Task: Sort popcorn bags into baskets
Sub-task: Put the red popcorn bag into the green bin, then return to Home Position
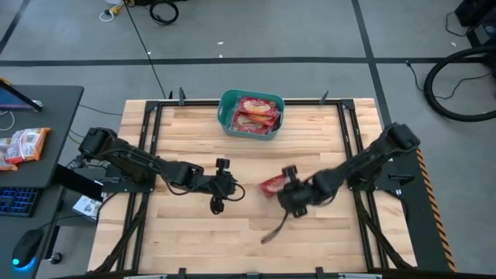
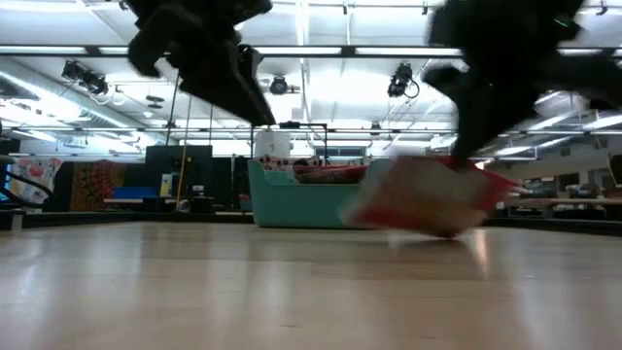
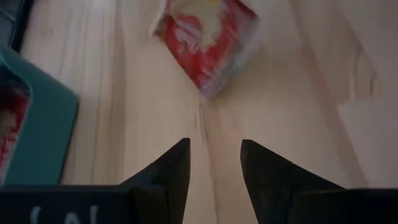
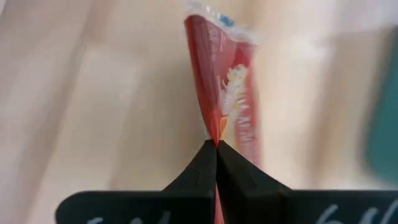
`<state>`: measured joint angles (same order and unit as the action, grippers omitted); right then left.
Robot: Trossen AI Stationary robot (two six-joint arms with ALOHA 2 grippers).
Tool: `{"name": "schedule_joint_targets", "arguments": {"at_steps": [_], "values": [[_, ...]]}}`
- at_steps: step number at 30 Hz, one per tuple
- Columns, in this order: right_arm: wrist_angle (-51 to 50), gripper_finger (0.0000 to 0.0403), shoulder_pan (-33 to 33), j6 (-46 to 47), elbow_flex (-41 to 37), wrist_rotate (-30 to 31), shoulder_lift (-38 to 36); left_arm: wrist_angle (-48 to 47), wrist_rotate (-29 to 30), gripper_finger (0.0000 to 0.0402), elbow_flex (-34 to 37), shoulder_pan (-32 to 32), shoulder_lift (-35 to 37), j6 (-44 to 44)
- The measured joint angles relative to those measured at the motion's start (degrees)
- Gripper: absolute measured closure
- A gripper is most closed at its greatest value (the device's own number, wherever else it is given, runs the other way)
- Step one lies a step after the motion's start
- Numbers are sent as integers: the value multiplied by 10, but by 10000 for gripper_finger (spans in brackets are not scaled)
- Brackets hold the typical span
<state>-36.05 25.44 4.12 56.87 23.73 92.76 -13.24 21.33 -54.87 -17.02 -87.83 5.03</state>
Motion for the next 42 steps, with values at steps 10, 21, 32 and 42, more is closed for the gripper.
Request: {"name": "schedule_joint_targets", "arguments": {"at_steps": [10, 21, 32, 42], "values": [[140, 400, -147, -180, 16, 45, -152, -44, 9, 255, 1, -2, 0, -7], [317, 402, -349, -289, 18, -43, -111, 30, 21, 255, 117, 16, 106, 1], [354, 393, -469, -309, 93, -70, 8, 149, 19, 255, 245, 31, 258, -5], [261, 323, -506, -240, 119, -158, 30, 273, 30, 259, 367, 50, 362, -14]]}}
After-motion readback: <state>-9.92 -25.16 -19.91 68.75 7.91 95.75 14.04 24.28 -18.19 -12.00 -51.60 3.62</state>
